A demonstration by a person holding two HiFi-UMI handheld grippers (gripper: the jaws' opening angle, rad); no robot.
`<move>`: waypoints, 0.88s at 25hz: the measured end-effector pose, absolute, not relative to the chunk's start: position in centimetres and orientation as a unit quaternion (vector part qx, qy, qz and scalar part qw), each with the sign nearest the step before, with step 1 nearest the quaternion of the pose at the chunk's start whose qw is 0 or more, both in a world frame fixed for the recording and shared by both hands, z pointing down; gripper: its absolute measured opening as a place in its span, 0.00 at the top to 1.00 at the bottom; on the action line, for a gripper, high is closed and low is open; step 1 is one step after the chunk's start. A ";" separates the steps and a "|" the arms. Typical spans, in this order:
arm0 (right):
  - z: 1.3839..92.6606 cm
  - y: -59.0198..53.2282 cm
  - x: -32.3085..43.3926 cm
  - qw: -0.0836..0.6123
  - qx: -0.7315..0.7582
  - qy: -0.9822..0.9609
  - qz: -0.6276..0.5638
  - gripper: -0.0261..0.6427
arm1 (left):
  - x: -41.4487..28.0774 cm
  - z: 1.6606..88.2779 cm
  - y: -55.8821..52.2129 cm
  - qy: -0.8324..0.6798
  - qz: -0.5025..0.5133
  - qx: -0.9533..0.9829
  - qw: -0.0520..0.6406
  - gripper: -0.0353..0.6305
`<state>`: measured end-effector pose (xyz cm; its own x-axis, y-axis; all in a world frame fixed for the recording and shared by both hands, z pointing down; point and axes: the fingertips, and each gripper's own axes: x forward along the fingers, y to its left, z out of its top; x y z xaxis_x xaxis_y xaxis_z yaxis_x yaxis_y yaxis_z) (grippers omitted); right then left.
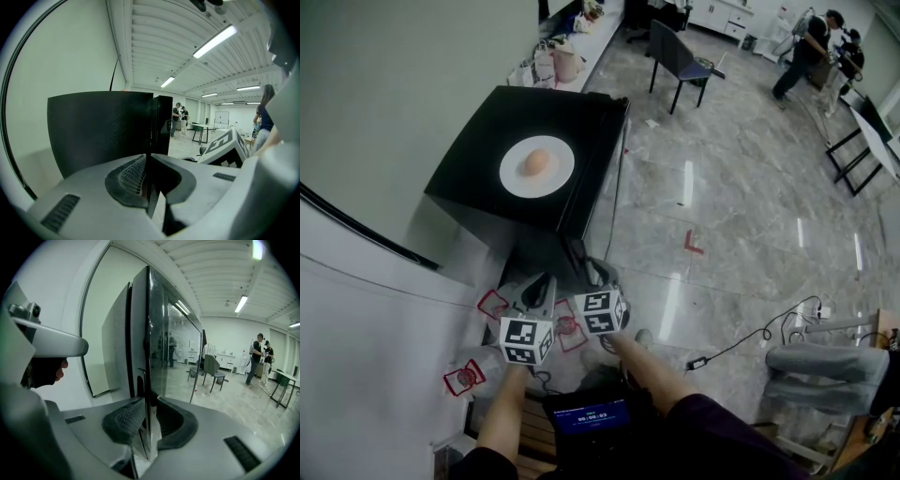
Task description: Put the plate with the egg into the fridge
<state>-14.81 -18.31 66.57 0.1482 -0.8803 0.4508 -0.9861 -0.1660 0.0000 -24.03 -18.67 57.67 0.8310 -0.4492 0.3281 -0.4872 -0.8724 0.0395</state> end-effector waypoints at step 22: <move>66.2 -9.4 -5.5 0.113 0.743 -0.638 0.169 0.89 | -14.1 57.1 -14.1 -0.137 0.146 0.978 0.051 0.93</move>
<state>-5.47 -9.41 66.19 0.1292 -0.9093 0.3955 -0.9858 -0.1611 -0.0484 -14.15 -14.13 57.12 0.9202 -0.2522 0.2995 -0.2821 -0.9575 0.0606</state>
